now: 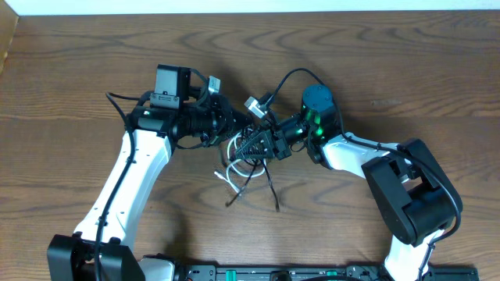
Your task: Untangle cables
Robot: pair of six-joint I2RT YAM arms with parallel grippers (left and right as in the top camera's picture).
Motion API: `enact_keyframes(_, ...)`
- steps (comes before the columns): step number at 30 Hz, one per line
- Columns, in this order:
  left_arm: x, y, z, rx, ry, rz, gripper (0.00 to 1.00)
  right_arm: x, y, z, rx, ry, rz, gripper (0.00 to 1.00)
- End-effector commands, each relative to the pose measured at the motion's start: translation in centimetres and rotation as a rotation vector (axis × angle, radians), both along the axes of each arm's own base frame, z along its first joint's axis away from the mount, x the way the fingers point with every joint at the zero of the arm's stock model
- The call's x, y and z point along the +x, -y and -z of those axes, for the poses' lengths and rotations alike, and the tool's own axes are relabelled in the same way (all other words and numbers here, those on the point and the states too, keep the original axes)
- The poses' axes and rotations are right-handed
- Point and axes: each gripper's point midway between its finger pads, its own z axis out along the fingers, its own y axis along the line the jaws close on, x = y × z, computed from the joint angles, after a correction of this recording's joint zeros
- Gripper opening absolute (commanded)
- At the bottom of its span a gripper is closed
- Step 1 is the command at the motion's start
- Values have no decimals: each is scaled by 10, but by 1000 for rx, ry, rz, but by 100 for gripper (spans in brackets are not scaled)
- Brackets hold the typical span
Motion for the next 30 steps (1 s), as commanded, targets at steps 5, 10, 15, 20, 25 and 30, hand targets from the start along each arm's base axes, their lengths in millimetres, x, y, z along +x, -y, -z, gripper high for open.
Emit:
enact_keyframes(5, 10, -12, 10, 92, 34, -49, 22, 5, 6, -4, 11, 21, 10, 1)
enact_keyframes(10, 13, -18, 16, 151, 84, -30, 59, 6, 7, 1, -14, -25, 13, 1)
enact_keyframes(15, 9, -21, 18, 176, 115, 14, 72, 17, 12, 1, -16, -27, 54, 1)
enact_keyframes(20, -1, -38, 28, 219, 105, 54, 86, 50, 33, 7, -40, -64, 183, 1)
enact_keyframes(25, -7, -62, 37, 270, 63, 33, 89, 95, 54, 40, -154, -160, 432, 1)
enact_keyframes(30, -15, -85, 54, 397, -9, -8, 89, 111, 65, 102, -408, -217, 643, 1)
